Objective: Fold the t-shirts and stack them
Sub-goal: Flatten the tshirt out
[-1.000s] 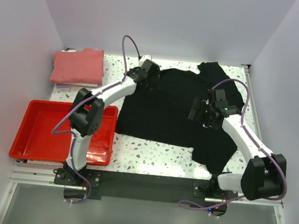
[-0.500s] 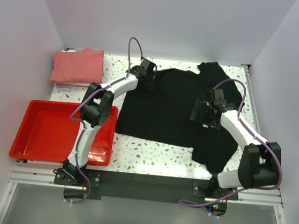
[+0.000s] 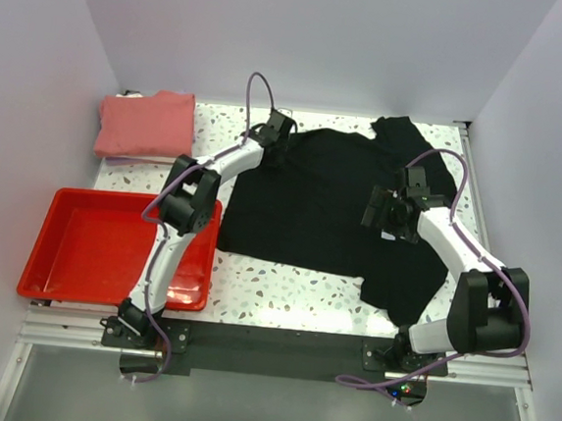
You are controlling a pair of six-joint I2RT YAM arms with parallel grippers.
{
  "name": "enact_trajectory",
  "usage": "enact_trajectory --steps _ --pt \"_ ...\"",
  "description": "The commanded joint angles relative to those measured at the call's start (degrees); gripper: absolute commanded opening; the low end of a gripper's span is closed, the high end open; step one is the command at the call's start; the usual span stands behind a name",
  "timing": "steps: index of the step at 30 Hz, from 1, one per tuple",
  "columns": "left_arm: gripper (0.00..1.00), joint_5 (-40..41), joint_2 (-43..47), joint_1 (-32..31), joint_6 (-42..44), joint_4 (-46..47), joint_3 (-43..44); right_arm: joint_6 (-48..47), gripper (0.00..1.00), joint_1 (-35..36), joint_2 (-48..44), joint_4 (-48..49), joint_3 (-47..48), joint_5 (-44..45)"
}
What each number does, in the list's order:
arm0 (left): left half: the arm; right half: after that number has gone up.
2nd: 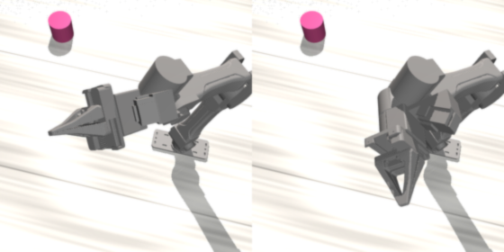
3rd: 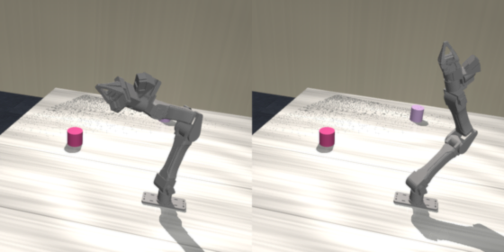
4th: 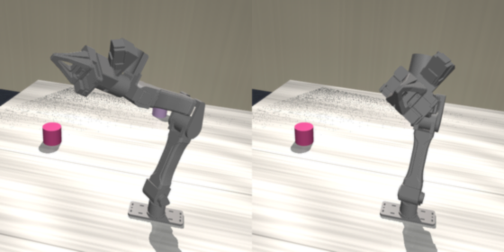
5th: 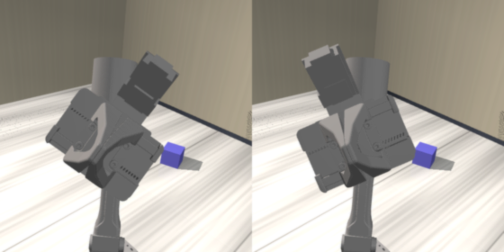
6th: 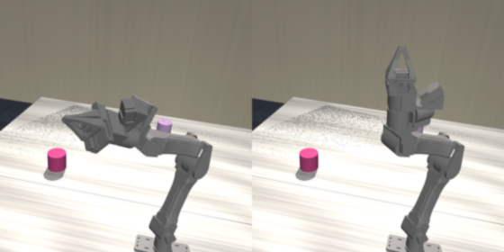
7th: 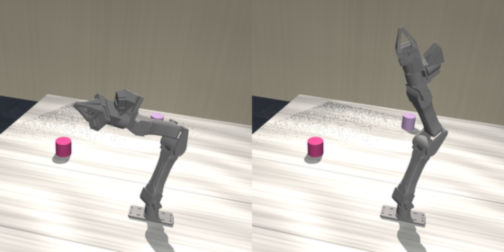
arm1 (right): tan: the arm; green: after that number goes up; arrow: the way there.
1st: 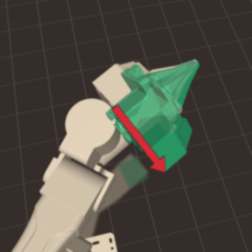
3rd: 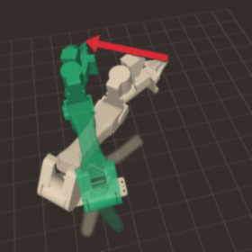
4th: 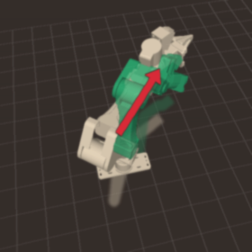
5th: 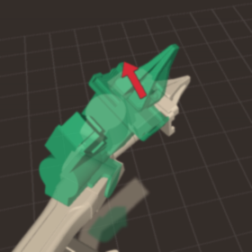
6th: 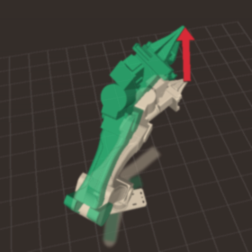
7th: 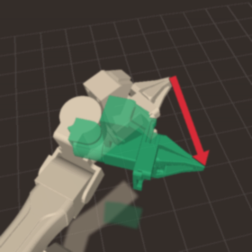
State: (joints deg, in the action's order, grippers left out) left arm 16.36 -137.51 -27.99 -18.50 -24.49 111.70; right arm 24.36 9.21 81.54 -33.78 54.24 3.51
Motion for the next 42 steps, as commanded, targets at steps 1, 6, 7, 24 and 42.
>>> enact_trajectory --steps 1,6,7,24,42 --pt "0.41 1.7 -1.2 0.6 0.9 -0.2 3.2 -0.6 0.99 -0.6 0.0 1.4 -0.3 0.2" --pt "0.23 3.1 -1.3 0.9 0.4 0.8 4.0 -0.7 0.99 -0.6 0.8 1.4 -0.1 -0.3" --pt "0.20 3.4 -1.4 1.0 0.5 0.9 4.4 -0.7 0.99 -0.6 1.0 1.4 -0.1 -0.3" --pt "0.00 7.2 -2.7 4.2 2.4 15.0 8.7 -1.4 0.99 -0.9 2.7 1.2 0.5 0.0" --pt "1.00 4.1 0.8 6.8 -1.0 23.6 9.3 -2.4 0.99 -1.0 2.3 0.3 2.0 -0.5"
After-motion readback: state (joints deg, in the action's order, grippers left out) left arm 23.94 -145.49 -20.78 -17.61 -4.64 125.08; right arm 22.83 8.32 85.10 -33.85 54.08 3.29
